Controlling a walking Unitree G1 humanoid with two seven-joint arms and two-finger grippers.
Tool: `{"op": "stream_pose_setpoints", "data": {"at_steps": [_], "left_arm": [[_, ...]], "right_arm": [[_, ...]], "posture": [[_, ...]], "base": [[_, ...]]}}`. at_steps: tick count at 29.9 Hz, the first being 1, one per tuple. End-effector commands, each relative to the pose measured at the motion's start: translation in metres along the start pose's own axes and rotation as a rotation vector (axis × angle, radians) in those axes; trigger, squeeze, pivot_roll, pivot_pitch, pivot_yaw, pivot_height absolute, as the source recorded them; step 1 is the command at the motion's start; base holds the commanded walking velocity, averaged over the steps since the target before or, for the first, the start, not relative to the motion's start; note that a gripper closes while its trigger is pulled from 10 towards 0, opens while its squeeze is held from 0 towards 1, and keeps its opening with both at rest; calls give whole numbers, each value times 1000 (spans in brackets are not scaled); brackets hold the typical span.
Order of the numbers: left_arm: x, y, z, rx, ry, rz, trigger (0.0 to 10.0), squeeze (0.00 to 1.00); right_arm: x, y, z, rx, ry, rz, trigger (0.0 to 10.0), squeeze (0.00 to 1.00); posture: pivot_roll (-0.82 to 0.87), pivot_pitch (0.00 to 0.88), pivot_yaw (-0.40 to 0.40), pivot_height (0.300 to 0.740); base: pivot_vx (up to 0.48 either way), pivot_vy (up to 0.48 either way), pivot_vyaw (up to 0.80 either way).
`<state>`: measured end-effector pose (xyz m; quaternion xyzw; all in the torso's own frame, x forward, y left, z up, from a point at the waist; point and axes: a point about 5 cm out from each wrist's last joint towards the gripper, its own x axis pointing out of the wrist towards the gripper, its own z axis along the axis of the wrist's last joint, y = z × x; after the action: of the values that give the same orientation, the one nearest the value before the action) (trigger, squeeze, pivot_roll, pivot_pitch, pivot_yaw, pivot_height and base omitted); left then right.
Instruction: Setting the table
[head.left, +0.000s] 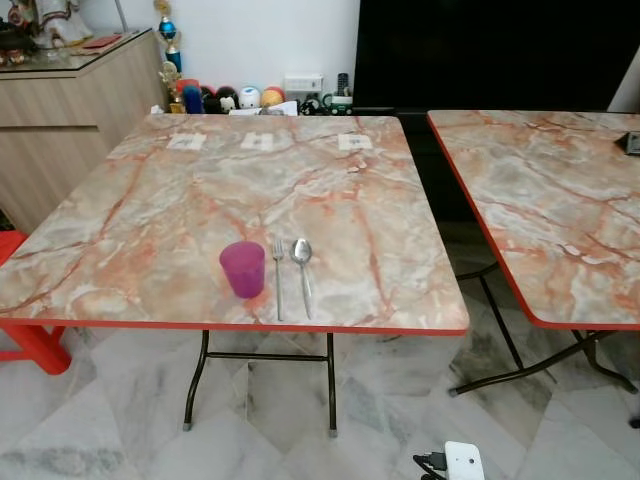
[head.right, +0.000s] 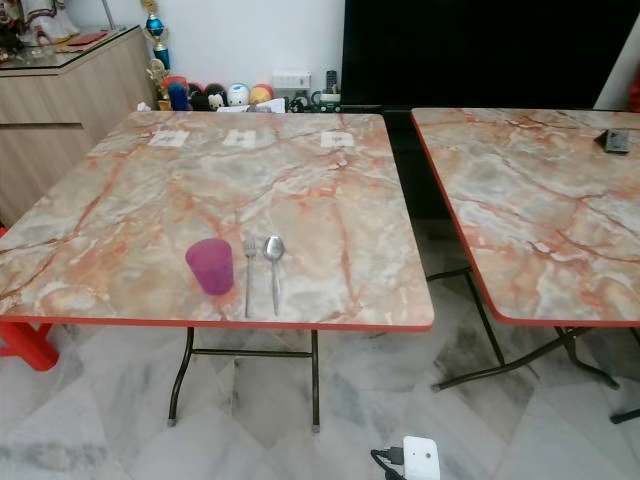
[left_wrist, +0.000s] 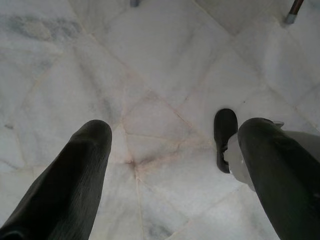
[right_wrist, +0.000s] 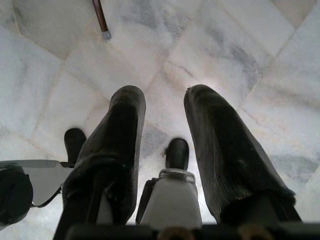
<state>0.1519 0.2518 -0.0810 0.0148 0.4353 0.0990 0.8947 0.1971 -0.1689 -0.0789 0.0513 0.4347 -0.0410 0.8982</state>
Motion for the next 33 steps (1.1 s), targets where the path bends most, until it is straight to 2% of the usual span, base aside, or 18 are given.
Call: {"op": "stream_pose_setpoints", "data": {"at_steps": [1, 8, 29, 33], "left_arm": [[-2, 4, -7, 0, 20, 7, 10000, 0], [-3, 5, -8, 2, 23, 7, 10000, 0], [-4, 8, -10, 20, 32, 9, 10000, 0], [-4, 9, -10, 29, 24, 11, 10000, 0]], "right_arm": [[-1, -1, -7, 8, 21, -4, 10000, 0], [-3, -2, -13, 10, 35, -8, 10000, 0], [-4, -2, -20, 13, 47, -12, 10000, 0], [-4, -1, -20, 14, 46, -11, 10000, 0]], "posture": [[82, 52, 33, 740], [80, 61, 39, 740], [79, 65, 52, 740], [81, 64, 53, 740]], "base": [[0, 315, 0], [0, 314, 0], [0, 480, 0], [0, 81, 0]]}}
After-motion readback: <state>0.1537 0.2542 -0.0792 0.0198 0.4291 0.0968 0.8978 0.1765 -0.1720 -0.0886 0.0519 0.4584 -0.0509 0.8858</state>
